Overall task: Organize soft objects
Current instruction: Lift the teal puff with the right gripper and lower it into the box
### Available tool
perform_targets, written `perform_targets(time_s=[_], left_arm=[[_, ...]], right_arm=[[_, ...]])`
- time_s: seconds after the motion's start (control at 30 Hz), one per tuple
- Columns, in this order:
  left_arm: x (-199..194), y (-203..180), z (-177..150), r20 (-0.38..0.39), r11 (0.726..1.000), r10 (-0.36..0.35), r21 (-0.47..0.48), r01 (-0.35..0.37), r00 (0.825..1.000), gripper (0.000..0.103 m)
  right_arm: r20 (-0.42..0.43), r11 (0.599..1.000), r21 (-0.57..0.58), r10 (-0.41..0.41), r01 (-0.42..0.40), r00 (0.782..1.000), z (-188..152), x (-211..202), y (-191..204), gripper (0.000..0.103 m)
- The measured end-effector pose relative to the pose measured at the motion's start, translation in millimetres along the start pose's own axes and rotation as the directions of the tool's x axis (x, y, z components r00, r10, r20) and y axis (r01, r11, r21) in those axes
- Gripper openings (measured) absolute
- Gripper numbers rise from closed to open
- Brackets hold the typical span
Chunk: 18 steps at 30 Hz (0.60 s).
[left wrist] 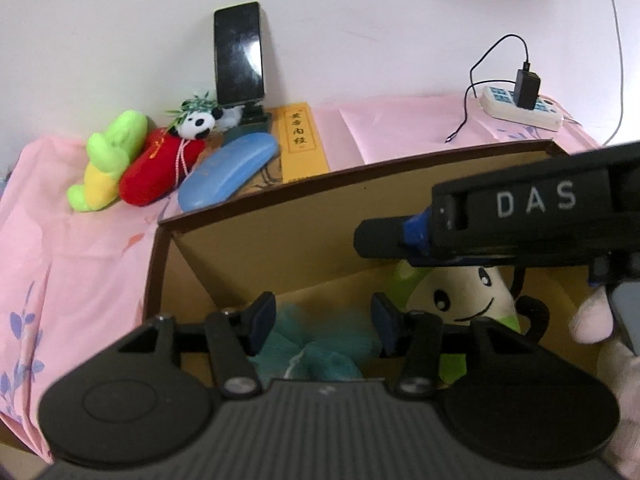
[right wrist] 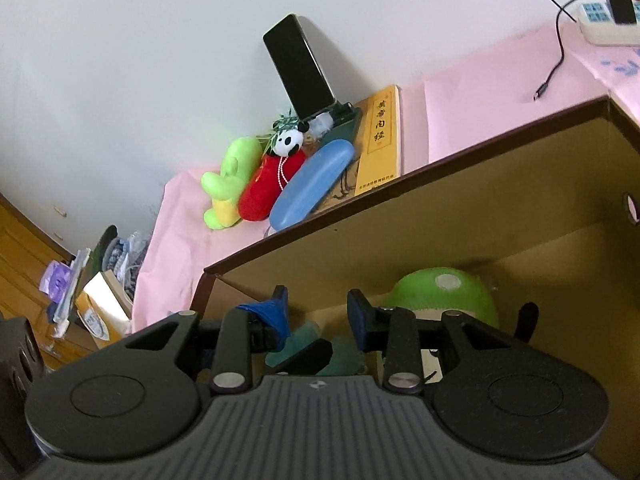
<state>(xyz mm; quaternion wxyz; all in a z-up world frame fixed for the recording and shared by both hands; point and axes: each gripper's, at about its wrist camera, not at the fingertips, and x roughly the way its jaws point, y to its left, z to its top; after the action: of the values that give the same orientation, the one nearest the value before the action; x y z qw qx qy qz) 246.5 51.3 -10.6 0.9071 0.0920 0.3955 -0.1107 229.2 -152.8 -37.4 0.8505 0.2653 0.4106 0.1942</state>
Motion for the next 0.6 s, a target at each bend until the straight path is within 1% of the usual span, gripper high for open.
perform_targets(time_s=[0.1,0.47,0.6], left_arm=[[1.9,-1.3,0.5,-0.009,1.000,0.021,0.002,-0.021,1.000,0.052],[2.5,-1.6,1.3,-0.010,0.999,0.053,-0.002,-0.053,0.999,0.053],[2.0,-1.9,1.2,-0.012,0.998,0.059,-0.009,-0.059,0.998,0.053]], right_arm=[[0.012,1.000,-0.017,-0.012,0.012,1.000,1.2,2.8,3.0,0.017],[0.061,0.998,-0.037,-0.039,0.041,0.997,0.6,2.3,7.0,0.017],[0.062,0.999,-0.024,-0.044,0.046,0.997,1.1,3.3,5.6,0.017]])
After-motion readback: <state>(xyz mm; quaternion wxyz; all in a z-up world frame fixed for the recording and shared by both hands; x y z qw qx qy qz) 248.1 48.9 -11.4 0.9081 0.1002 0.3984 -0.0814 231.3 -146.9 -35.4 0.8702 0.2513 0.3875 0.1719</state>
